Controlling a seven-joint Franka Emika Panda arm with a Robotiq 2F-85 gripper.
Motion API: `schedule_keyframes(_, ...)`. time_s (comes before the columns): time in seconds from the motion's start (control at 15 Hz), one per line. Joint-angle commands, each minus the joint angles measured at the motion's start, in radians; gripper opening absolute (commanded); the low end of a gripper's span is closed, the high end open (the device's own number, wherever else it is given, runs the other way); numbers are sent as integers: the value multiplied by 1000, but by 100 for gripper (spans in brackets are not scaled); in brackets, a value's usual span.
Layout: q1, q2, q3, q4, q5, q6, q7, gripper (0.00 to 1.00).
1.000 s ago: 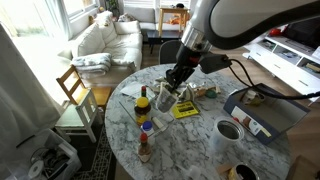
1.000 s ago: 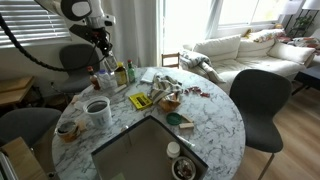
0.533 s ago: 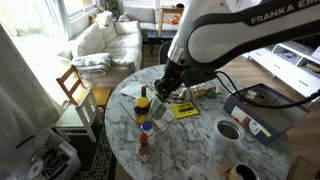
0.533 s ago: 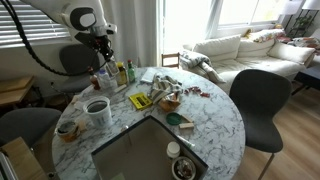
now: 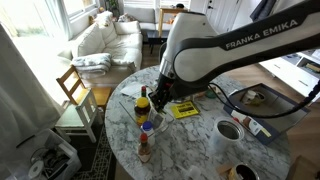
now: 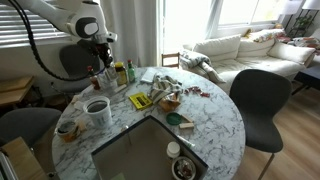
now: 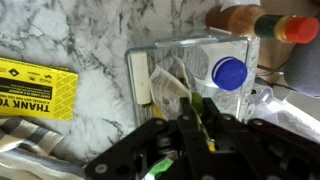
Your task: Put the packet in the cup into the container
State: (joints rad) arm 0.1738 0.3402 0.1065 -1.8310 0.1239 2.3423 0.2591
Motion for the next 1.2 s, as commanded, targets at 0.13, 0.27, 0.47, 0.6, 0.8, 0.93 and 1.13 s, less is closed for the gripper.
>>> schedule_keyframes(0.13,12,34,-9,18,-5,6,63,44)
schedule_keyframes(0.27,11,36,-7,19,0,11,68,58)
schedule_keyframes(0.47,10,33,-5,21,5,14,72,81)
schedule_keyframes(0.6,9,30,-5,21,7,16,71,96)
schedule_keyframes(0.8,3,8,-5,22,5,16,54,100)
schedule_keyframes(0.93,0,-21,-10,21,-9,8,46,100)
schedule_keyframes(1.13,-4,-79,-19,24,-24,-12,46,100)
